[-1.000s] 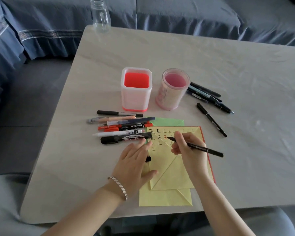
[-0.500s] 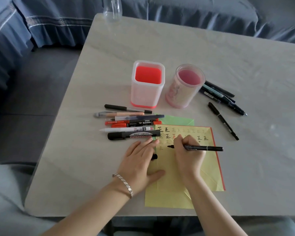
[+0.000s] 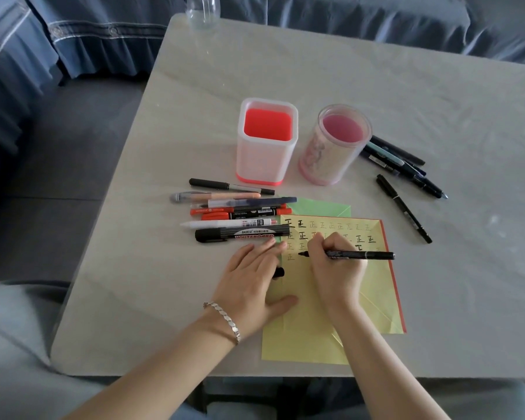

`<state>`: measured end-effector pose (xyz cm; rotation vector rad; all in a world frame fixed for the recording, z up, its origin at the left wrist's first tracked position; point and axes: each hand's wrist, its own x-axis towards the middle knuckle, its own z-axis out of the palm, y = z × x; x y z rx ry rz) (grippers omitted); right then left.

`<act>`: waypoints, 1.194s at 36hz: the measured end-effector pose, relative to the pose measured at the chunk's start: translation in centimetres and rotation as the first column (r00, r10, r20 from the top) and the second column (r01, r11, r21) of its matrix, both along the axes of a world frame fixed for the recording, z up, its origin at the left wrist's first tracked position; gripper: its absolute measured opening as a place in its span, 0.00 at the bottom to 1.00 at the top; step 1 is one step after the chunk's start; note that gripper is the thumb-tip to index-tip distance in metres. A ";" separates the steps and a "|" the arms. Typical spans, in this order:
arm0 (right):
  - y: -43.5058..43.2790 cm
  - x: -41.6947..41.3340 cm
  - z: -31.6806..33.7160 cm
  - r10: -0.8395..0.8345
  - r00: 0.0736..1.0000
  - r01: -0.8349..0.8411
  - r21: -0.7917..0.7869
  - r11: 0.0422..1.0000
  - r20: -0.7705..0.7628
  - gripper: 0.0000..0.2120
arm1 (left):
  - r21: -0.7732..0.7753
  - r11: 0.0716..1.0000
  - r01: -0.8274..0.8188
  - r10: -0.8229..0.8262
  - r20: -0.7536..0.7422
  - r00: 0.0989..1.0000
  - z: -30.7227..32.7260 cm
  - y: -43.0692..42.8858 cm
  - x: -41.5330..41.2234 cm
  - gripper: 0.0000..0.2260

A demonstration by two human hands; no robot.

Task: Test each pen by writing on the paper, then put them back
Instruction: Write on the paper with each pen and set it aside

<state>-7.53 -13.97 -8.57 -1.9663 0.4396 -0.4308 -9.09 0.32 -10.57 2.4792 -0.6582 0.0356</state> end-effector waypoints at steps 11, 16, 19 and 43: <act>0.0 0.0 0.2 -0.061 0.998 0.060 0.051 0.997 0.020 0.19 | -0.027 1.000 -0.007 0.008 0.033 0.999 -0.3 0.0 0.0 0.22; -0.1 0.0 0.1 -0.054 0.999 0.053 0.047 0.997 0.008 0.21 | -0.021 1.000 -0.009 0.009 0.034 0.999 -0.3 0.0 0.0 0.23; -0.1 0.0 0.0 -0.045 0.999 0.045 0.052 0.998 0.004 0.21 | -0.027 1.000 -0.007 0.008 0.038 0.999 -0.3 0.0 0.0 0.22; -0.1 0.0 0.0 -0.034 0.999 0.033 0.066 0.997 0.019 0.20 | -0.022 1.000 -0.007 0.007 0.025 1.000 -0.3 0.0 0.0 0.20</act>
